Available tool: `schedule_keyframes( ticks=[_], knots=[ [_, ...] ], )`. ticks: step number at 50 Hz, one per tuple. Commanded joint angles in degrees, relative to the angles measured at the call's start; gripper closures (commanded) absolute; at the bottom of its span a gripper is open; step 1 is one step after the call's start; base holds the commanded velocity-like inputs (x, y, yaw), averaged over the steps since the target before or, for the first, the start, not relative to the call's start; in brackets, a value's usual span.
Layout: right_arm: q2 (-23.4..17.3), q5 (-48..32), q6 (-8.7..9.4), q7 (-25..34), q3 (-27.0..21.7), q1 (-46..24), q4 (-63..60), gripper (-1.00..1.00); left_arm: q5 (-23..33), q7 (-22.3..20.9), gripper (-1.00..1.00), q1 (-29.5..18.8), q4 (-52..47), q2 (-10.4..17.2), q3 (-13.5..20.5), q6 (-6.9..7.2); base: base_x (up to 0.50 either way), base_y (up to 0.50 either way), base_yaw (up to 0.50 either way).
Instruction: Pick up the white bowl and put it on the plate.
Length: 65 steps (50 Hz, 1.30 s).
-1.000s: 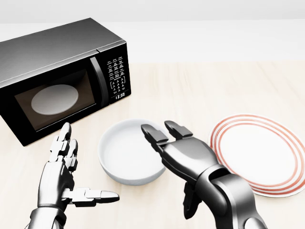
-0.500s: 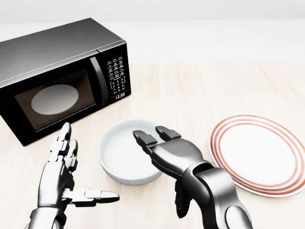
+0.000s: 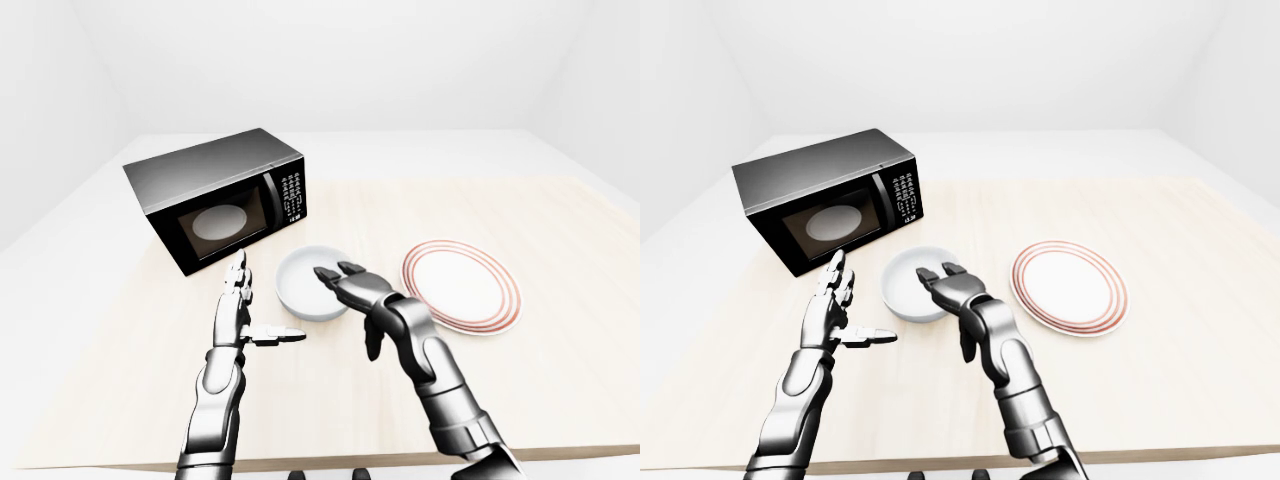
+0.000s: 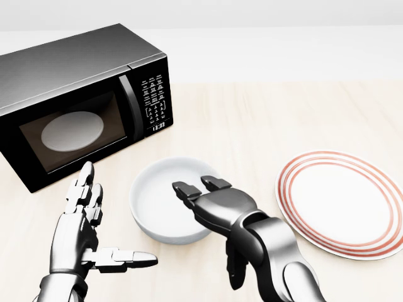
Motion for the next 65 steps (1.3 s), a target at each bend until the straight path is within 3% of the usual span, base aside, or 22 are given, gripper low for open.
schedule_keyframes(
  ticks=[1,65],
  knots=[
    [0.35,-0.71,0.0,0.0,0.38,-0.93,4.1,-1.0,0.0,-0.02,-1.0,0.0,0.01,0.01,0.0,-0.02,0.0,0.0,0.0],
    [2.02,-4.94,0.0,-5.13,1.28,-8.23,17.27,-1.0,-0.02,-0.01,-1.0,0.0,0.0,0.0,0.0,-0.01,0.0,0.0,0.0]
  ],
)
